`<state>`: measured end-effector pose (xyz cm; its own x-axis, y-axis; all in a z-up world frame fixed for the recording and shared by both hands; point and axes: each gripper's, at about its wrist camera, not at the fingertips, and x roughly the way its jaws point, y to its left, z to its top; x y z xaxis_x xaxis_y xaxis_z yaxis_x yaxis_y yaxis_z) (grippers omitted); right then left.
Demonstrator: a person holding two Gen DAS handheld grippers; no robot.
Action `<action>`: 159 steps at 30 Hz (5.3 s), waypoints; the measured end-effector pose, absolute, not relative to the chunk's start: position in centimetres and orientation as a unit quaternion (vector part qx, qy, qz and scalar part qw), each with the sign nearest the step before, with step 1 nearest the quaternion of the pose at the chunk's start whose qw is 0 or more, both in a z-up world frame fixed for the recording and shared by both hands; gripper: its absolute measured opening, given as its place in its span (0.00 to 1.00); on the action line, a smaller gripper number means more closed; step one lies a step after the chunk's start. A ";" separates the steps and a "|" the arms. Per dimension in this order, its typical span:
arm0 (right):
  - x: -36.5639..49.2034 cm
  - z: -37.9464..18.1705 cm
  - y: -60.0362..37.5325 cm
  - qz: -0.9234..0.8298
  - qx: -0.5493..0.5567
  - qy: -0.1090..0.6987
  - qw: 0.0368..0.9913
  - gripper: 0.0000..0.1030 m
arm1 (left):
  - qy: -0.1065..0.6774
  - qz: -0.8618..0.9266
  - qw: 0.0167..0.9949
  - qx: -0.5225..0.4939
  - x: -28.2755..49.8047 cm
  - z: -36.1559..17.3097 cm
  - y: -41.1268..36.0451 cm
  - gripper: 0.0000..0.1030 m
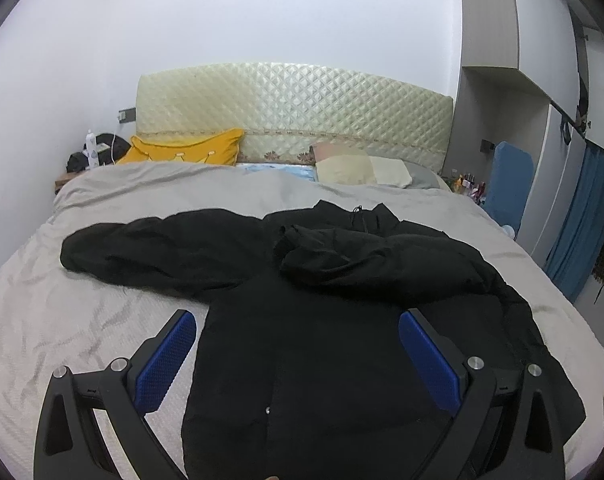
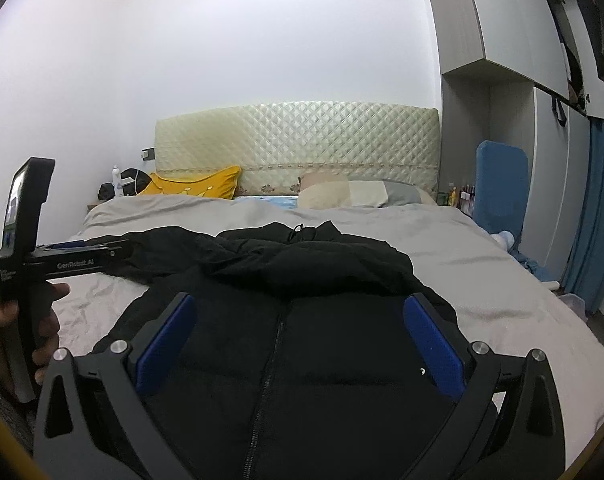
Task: Fold large clothes
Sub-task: 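Move the left gripper to the sleeve cuff nearest it, then grasp the sleeve cuff with the left gripper and lift it, then lay the held sleeve across the jacket body and open the left gripper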
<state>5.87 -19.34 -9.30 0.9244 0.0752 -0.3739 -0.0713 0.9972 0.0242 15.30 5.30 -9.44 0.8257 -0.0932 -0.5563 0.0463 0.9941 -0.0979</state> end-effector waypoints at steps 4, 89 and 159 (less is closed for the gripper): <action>5.9 -9.8 -19.8 0.040 0.020 0.196 0.979 1.00 | 0.295 -0.041 0.953 -0.052 15.7 -9.4 5.9 0.99; 10.7 -13.3 -18.1 0.028 0.036 0.290 0.956 1.00 | 0.283 0.093 0.932 -0.207 36.5 -3.1 40.3 0.10; 10.4 -14.1 -32.2 -0.019 0.193 0.234 0.953 1.00 | 0.431 -0.215 0.871 0.098 41.7 -17.0 -29.8 0.06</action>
